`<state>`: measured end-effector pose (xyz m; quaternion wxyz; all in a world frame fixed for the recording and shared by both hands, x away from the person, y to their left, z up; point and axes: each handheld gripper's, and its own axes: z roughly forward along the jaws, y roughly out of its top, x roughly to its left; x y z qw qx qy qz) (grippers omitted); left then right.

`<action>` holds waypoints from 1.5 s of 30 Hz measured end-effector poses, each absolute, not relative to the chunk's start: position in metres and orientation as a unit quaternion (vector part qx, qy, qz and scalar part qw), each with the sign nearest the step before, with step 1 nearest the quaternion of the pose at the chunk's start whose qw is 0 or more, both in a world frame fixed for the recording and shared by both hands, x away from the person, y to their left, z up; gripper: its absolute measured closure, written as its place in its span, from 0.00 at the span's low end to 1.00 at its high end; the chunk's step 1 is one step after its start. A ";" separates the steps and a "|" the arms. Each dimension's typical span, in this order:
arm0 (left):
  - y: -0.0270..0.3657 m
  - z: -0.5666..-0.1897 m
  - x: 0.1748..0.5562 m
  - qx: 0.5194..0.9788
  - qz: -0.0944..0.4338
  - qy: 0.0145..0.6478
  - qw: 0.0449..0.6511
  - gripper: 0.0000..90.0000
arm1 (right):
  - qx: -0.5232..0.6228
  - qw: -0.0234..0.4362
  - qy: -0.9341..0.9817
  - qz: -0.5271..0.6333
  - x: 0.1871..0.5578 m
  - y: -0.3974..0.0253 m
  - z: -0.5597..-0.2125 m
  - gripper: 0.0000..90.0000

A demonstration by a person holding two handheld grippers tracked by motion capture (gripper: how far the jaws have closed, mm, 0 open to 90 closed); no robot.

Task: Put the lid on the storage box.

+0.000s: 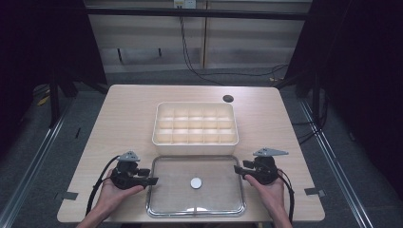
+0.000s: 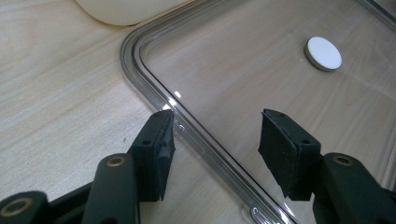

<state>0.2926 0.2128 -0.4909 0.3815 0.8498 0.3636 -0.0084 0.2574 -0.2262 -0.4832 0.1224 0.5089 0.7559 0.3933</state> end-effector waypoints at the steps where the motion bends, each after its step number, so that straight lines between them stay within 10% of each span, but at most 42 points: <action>1: 0.213 -0.492 0.293 0.851 -0.007 0.367 0.377 0.50 | 0.510 0.124 0.760 0.384 0.257 -0.224 -0.487 0.56; 24: 0.208 -0.493 0.289 0.859 0.010 0.355 0.370 0.64 | 0.516 0.126 0.762 0.369 0.258 -0.216 -0.501 0.51; 45: 0.209 -0.492 0.287 0.862 0.011 0.353 0.363 0.64 | 0.609 0.015 0.647 0.458 0.254 -0.240 -0.508 0.62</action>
